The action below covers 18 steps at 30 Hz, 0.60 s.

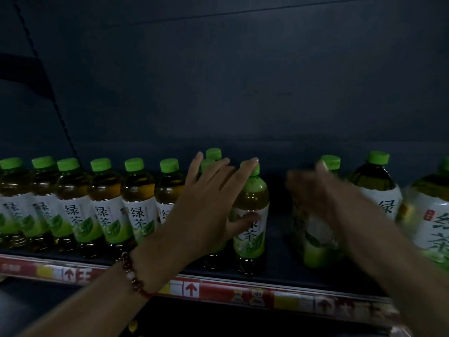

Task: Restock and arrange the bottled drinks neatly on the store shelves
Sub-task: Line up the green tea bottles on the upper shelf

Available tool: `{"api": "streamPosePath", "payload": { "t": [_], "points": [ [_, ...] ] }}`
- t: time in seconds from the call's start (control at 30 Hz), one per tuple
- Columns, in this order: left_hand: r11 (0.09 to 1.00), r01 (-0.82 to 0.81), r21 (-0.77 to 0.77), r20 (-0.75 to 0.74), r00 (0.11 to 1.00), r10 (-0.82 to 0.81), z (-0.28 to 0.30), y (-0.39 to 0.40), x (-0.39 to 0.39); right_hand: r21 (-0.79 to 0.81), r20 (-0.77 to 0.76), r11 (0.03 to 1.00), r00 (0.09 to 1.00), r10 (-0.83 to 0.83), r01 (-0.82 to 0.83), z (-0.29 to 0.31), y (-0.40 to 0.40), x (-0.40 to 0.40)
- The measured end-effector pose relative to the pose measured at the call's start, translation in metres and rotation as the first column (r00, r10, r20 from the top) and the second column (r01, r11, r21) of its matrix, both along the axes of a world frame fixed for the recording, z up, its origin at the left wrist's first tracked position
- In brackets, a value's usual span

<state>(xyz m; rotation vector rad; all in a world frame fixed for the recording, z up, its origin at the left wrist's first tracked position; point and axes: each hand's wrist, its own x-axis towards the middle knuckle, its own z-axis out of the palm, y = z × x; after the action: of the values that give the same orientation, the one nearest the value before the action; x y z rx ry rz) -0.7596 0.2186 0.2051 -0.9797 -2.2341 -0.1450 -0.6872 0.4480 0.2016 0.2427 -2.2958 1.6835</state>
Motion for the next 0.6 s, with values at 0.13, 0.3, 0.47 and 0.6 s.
{"api": "streamPosePath", "payload": {
  "t": [0.13,0.3,0.47,0.6],
  "points": [
    [0.998,0.002,0.069,-0.024,1.0,0.0,-0.008,0.005,0.003,0.329,-0.304,0.944,0.943,0.136,-0.03,0.112,-0.04,-0.028],
    [0.988,0.01,0.155,-0.016,1.0,-0.007,-0.014,0.008,0.008,0.927,0.232,0.243,0.946,0.227,-0.286,0.144,-0.106,-0.116],
    [0.983,0.013,0.183,-0.018,1.0,-0.01,-0.02,0.008,0.008,0.938,0.321,0.11,0.943,0.086,-0.329,0.129,-0.108,-0.156],
    [0.986,0.007,0.167,-0.047,0.999,0.001,-0.022,0.009,0.008,0.983,0.15,0.087,0.983,0.104,-0.16,0.14,-0.079,-0.147]
  ]
}}
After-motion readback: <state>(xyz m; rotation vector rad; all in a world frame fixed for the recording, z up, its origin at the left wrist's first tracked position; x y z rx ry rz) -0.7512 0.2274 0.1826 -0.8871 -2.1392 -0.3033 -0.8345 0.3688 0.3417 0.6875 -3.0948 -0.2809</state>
